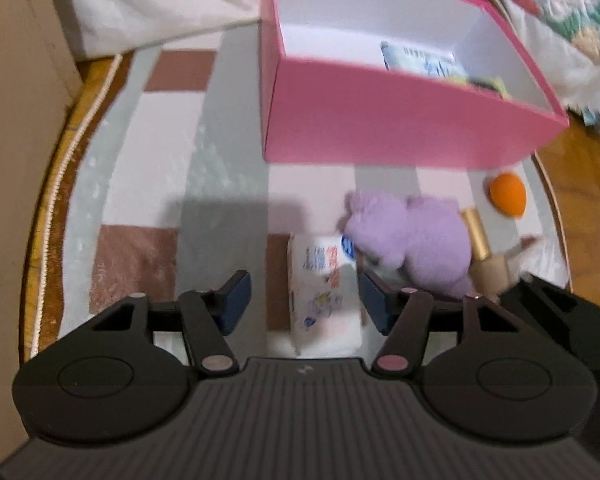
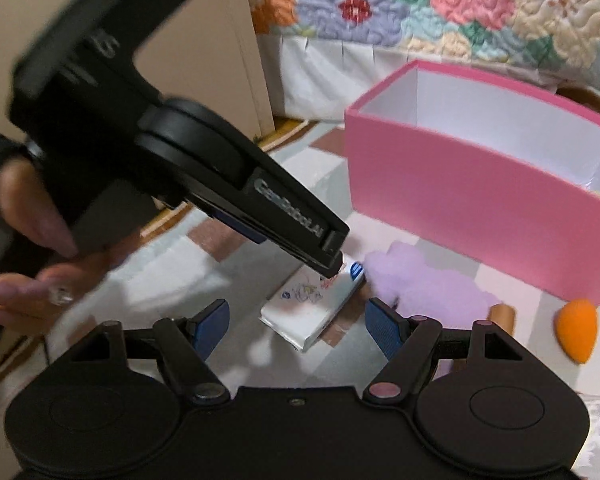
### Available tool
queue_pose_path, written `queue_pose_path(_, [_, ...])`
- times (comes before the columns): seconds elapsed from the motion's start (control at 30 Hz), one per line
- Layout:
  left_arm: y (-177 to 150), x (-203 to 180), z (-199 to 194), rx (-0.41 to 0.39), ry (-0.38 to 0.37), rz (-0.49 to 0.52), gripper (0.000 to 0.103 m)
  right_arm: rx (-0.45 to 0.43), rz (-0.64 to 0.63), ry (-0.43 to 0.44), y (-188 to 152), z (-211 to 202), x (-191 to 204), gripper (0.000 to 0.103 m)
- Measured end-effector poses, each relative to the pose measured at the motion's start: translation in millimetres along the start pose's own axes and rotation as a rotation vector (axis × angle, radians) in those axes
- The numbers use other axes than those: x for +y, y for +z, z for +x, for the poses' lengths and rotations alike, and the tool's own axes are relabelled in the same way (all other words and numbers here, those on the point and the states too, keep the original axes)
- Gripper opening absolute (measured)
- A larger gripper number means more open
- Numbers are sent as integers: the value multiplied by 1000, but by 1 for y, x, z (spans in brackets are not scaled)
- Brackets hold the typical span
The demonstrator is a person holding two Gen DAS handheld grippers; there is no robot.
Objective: Organize objects
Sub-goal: 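Move the left tool to the white soap box and grasp it, then carry the soap box into the pink box and release it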
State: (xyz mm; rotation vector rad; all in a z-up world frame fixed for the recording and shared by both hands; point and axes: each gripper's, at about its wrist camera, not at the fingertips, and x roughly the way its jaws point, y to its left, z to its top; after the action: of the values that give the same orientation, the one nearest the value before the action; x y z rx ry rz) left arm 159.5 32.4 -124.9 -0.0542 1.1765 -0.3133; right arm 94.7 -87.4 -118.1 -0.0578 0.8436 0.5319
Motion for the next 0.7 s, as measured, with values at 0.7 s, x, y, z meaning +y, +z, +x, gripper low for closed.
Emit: queue_pose_path(0.7, [-19,8,9,23,-125,-171,29,48,77,-96,-10,16,12,50])
